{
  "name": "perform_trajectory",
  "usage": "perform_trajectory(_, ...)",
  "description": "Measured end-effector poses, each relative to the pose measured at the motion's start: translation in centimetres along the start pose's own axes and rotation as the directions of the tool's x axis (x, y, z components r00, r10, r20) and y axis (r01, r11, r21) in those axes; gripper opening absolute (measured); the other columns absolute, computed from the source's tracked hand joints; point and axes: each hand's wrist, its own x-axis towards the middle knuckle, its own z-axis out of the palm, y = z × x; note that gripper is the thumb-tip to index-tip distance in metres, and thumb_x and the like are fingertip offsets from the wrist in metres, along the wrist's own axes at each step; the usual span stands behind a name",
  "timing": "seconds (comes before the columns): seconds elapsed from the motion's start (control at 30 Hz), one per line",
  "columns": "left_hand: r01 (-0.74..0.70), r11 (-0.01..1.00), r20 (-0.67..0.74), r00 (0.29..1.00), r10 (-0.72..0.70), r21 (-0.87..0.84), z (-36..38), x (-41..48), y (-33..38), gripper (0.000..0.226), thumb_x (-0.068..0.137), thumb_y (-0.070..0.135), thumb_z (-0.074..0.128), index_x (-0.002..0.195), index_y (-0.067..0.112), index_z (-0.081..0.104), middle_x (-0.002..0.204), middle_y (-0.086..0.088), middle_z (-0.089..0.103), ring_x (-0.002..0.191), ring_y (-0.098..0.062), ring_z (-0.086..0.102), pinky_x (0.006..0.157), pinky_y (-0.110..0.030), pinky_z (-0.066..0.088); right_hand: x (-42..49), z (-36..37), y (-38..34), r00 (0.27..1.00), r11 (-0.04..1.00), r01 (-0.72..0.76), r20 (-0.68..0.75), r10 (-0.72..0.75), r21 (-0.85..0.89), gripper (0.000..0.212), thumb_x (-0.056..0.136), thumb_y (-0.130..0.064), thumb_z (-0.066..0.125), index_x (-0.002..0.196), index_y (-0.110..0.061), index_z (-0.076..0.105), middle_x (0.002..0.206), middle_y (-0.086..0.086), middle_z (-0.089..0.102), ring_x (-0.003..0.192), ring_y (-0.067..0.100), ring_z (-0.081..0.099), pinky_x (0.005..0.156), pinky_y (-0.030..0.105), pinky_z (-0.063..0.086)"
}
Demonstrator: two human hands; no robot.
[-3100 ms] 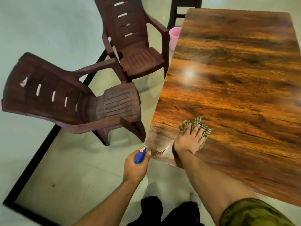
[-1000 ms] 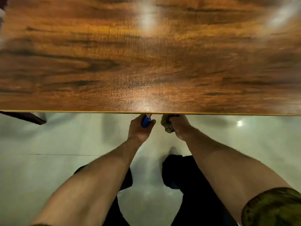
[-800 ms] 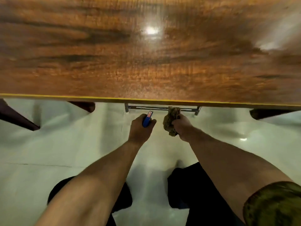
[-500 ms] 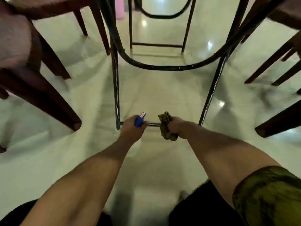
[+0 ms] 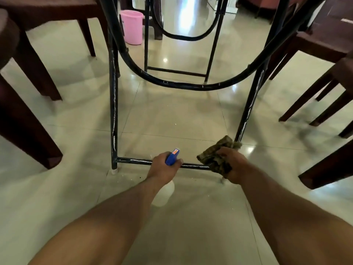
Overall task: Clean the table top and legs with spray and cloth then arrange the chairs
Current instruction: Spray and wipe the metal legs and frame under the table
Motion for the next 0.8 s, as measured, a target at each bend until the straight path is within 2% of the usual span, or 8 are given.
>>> perform_trajectory(0.1,-0.005,1.000,0.053,0.999,0.004,0.018,1.9,0.1,-0.2,0.043,0.073,0.055,0.070,0.076,0.014,0.058,0.063,-0.002,0.053,0.058,-0.021,0.050,0.063,-0.047,0.052,0.5,-2.2,0.5,0.996,0.999,0.035,-0.083,-0.036,-0.012,0.039,0.082,-0.012,0.078,0.116,0.000,0.062,0.105,0.021,0.073,0.091,0.034,0.073,0.062,0.035,0.059)
perform_trajectory(0.2,-0.038,0.997,0.126,0.992,0.030,0.062,3.9,-0.4,-0.5,0.031,0.085,0.040,0.073,0.069,0.023,0.053,0.061,0.000,0.050,0.057,-0.018,0.046,0.060,-0.035,0.044,0.5,-3.8,1.7,0.937,0.959,0.068,-0.313,-0.156,-0.274,0.028,0.084,-0.006,0.076,0.109,-0.001,0.064,0.092,0.018,0.071,0.076,0.029,0.072,0.063,0.038,0.061)
perform_trajectory(0.27,-0.054,0.996,0.165,0.986,0.041,0.077,5.2,-0.6,-1.1,0.030,0.086,0.036,0.073,0.066,0.029,0.052,0.059,0.005,0.048,0.055,-0.017,0.043,0.059,-0.032,0.042,0.5,-4.9,2.6,0.899,0.908,0.071,-0.368,-0.237,-0.413,0.016,0.088,-0.003,0.070,0.103,-0.005,0.065,0.086,0.015,0.069,0.073,0.028,0.069,0.061,0.035,0.059)
perform_trajectory(0.33,-0.050,0.996,0.198,0.980,0.033,0.078,6.4,-0.9,-1.7,0.023,0.086,0.035,0.073,0.070,0.032,0.057,0.061,0.007,0.051,0.056,-0.017,0.046,0.060,-0.034,0.046,0.4,-5.7,3.4,0.887,0.870,0.059,-0.374,-0.270,-0.489,0.011,0.089,0.000,0.064,0.099,-0.005,0.065,0.083,0.015,0.069,0.070,0.028,0.069,0.056,0.033,0.058)
perform_trajectory(0.4,-0.029,0.995,0.206,0.979,0.009,0.095,7.4,-1.4,-1.8,0.023,0.085,0.035,0.072,0.068,0.030,0.057,0.062,0.005,0.053,0.057,-0.018,0.049,0.061,-0.035,0.048,0.5,-6.2,3.9,0.882,0.853,0.024,-0.390,-0.264,-0.522,0.010,0.090,0.000,0.062,0.097,-0.006,0.065,0.084,0.018,0.069,0.073,0.032,0.069,0.064,0.040,0.061)
perform_trajectory(0.5,-0.046,0.981,0.199,0.980,0.007,0.190,8.9,-2.1,-1.6,0.040,0.088,0.028,0.069,0.057,0.024,0.044,0.053,0.007,0.043,0.051,-0.013,0.039,0.056,-0.028,0.038,0.3,-6.5,4.2,0.879,0.819,-0.013,-0.396,-0.264,-0.574,0.010,0.091,-0.001,0.060,0.088,-0.010,0.061,0.081,0.018,0.068,0.071,0.032,0.068,0.064,0.040,0.061)
perform_trajectory(0.6,-0.063,0.971,0.210,0.978,0.014,0.229,10.0,-2.5,-1.1,0.043,0.091,0.032,0.068,0.058,0.024,0.042,0.054,0.008,0.041,0.051,-0.012,0.035,0.055,-0.028,0.033,0.7,-7.1,4.3,0.867,0.801,-0.037,-0.418,-0.272,-0.598,0.010,0.090,-0.003,0.061,0.098,-0.009,0.065,0.085,0.017,0.070,0.076,0.033,0.070,0.067,0.042,0.062)
perform_trajectory(0.8,-0.058,0.982,0.257,0.966,0.011,0.179,11.0,-2.9,-1.3,0.033,0.092,0.048,0.067,0.071,0.030,0.049,0.064,0.009,0.046,0.056,-0.012,0.042,0.058,-0.023,0.037,1.1,-6.2,5.1,0.844,0.703,0.075,-0.331,-0.423,-0.707,0.007,0.091,-0.015,0.059,0.093,-0.017,0.066,0.074,0.010,0.072,0.065,0.031,0.071,0.056,0.036,0.060)
